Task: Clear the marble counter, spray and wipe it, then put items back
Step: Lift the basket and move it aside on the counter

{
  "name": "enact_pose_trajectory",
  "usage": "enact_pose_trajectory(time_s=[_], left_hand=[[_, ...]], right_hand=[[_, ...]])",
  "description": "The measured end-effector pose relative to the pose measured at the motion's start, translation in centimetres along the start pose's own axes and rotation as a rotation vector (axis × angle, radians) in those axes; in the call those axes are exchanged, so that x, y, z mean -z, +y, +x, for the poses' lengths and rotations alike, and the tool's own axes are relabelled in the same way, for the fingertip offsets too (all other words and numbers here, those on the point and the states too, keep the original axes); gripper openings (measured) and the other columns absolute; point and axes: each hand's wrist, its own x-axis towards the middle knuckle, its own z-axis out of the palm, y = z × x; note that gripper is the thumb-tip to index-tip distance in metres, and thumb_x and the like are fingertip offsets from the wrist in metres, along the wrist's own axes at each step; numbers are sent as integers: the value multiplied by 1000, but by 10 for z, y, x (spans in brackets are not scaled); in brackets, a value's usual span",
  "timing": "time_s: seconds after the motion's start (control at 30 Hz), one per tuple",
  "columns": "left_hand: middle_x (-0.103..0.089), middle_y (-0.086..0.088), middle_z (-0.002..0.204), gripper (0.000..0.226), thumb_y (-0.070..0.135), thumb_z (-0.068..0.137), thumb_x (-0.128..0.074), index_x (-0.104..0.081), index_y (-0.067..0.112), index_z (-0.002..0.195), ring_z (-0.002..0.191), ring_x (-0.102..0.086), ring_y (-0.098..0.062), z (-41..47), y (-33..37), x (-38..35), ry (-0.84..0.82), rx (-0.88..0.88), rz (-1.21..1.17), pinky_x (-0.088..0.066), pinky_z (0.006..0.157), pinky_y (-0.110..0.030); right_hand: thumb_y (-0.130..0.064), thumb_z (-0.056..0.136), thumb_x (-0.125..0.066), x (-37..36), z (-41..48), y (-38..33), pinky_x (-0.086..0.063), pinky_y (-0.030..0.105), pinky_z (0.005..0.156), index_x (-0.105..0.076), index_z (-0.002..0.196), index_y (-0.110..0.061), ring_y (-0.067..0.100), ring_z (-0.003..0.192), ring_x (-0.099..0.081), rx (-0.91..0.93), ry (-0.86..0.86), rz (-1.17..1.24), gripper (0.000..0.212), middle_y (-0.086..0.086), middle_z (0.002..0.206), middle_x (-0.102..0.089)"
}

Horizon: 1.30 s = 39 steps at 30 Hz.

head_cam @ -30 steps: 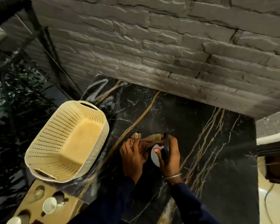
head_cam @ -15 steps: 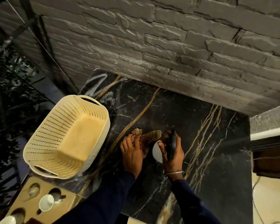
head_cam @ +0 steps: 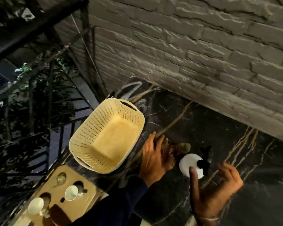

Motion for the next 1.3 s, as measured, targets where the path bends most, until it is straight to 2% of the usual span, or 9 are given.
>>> enact_pose_trajectory(time_s=[0.13,0.3,0.4,0.5,0.6,0.7,0.93,1.07,1.3], left_hand=[[-39,2,150,45,12,92,-55,-51,16,137,142,-31,-14,2,-11,80,299,60,-196,-32,116,-41],[-39,-7,152,46,4,87,-57,-55,13,131,143,-32,-22,-24,-49,149,687,312,-127,-24,121,-41],[-13,-22,160,74,11,81,-68,-32,4,146,149,-8,-34,-42,-86,156,699,731,-91,-13,120,-55],[-25,-28,153,87,17,77,-71,-23,4,148,144,-21,-44,-56,-125,140,606,898,-378,-25,115,-60],[-55,-22,134,63,2,78,-62,-37,1,136,122,-55,-37,-56,-122,135,592,922,-614,-45,104,-52],[-60,-14,117,43,-13,85,-52,-45,-5,127,105,-57,-24,-39,-104,144,587,1018,-628,-49,95,-42],[-70,-19,100,19,-6,83,-55,-63,-5,100,96,-66,-29,43,-55,172,378,672,-459,-52,74,-42],[-74,-17,93,23,5,73,-67,-74,4,95,88,-70,-26,130,-1,161,212,433,-347,-58,75,-45],[-74,-14,87,22,-5,68,-69,-72,15,78,83,-71,-27,246,194,27,-192,-20,-208,-59,77,-55]], right_hand=[[-23,79,-75,-35,28,-82,-45,41,90,-60,96,-2,23,108,-50,153,-128,192,31,14,111,-51],[-33,83,-67,-154,83,-128,-46,41,99,-52,125,-6,30,113,-50,382,-519,29,52,18,125,-50],[-39,86,-64,-215,103,-137,-44,47,100,-42,136,-6,39,117,-51,393,-803,-232,64,21,132,-50],[-32,92,-58,-245,113,-140,-48,45,98,-45,134,-6,36,119,-54,331,-1025,-384,51,19,132,-55],[-17,94,-53,-251,112,-139,-50,42,97,-55,127,-7,32,118,-56,330,-1040,-434,34,16,130,-58],[-11,95,-50,-245,117,-135,-48,40,98,-56,125,-5,33,118,-57,296,-1014,-426,31,16,128,-58],[-24,84,-62,-151,195,-76,-48,31,66,-69,97,-7,27,86,-66,70,-775,-352,22,12,95,-68],[-38,77,-73,-38,232,-18,-42,32,64,-71,77,-10,24,74,-58,-143,-574,-322,28,11,76,-63],[-34,76,-77,140,181,114,-36,15,61,-67,111,-8,20,89,-65,-667,-366,-198,45,9,105,-71]])
